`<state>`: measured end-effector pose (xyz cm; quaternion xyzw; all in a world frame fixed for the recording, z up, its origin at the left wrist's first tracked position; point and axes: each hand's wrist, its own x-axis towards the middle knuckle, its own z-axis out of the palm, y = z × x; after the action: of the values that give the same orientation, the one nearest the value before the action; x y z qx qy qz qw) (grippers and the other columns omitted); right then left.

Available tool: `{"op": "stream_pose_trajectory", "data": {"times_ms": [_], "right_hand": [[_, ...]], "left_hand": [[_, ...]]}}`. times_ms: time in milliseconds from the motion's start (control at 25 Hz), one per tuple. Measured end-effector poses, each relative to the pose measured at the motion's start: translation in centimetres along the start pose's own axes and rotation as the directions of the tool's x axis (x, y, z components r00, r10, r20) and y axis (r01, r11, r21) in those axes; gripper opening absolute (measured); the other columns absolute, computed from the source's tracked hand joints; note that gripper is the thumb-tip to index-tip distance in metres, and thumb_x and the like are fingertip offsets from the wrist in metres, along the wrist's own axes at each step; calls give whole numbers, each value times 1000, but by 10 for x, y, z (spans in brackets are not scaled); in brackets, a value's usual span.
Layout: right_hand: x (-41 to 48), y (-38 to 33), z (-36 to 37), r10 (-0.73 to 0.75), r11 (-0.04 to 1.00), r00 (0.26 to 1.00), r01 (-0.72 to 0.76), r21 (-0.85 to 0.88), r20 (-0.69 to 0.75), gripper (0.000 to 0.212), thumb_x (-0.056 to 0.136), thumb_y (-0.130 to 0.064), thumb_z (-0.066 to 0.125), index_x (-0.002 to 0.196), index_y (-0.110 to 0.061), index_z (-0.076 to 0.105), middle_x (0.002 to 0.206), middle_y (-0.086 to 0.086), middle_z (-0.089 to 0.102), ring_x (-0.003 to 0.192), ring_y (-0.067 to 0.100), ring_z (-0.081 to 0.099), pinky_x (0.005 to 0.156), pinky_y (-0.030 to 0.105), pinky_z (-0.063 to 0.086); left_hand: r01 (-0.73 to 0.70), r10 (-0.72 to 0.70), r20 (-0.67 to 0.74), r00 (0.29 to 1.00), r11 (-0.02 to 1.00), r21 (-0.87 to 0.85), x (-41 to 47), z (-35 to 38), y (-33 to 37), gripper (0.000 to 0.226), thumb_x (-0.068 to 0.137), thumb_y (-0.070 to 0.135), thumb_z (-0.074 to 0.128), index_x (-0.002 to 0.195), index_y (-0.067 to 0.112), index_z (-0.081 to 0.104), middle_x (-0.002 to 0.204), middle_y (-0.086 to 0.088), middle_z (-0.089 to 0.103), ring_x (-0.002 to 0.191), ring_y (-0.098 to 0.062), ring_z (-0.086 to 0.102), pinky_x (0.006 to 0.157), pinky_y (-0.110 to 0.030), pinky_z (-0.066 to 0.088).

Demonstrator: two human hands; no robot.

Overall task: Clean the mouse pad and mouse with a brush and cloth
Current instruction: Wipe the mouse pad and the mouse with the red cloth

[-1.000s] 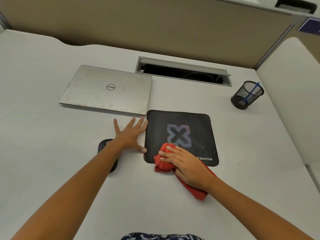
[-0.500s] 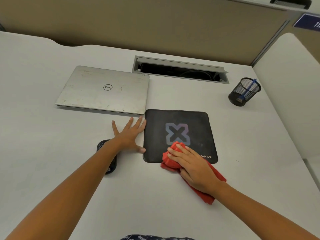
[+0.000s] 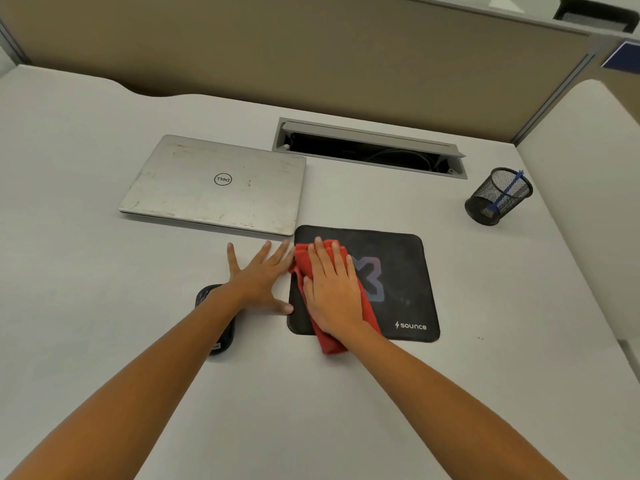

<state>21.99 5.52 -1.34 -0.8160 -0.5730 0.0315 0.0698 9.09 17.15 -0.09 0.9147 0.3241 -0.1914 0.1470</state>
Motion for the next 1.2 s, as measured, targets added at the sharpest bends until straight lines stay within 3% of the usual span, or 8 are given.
{"op": "stream_pose_trajectory", "data": {"times_ms": [280, 760, 1000, 1200], "right_hand": [[59, 1, -2, 170, 985, 985, -170, -6, -15, 58, 100, -37, 26, 151, -13, 13, 160, 6, 9, 148, 28, 4, 120, 47, 9], [46, 63, -16, 313, 949, 948, -312, 35, -55, 55, 100, -32, 28, 150, -12, 16, 159, 6, 14, 147, 27, 9, 120, 44, 12], [23, 107, -21, 496, 867, 862, -486, 108, -104, 57, 101, -35, 29, 151, -11, 14, 159, 8, 14, 147, 28, 9, 120, 45, 12], [-14, 91, -15, 610, 792, 784, -600, 112, -116, 61, 100, -36, 29, 151, -7, 11, 159, 12, 12, 147, 33, 10, 119, 47, 13]], "left_hand": [[-24, 24, 1, 1000, 998, 50, -3, -2, -3, 114, 74, 80, 49, 145, 35, -27, 154, 13, -33, 145, -17, -24, 95, -70, -27], [-21, 19, 17, 1000, 996, 88, -7, -10, -3, 114, 71, 85, 45, 146, 37, -26, 156, 13, -29, 146, -17, -21, 96, -69, -26], [-21, 21, 4, 1000, 996, 90, -7, -7, -4, 113, 70, 86, 43, 146, 38, -26, 156, 13, -29, 147, -16, -21, 98, -69, -24], [-28, 28, 2, 1000, 991, 131, -8, -8, -4, 112, 71, 86, 40, 147, 36, -26, 156, 11, -29, 147, -17, -19, 100, -70, -23]]}}
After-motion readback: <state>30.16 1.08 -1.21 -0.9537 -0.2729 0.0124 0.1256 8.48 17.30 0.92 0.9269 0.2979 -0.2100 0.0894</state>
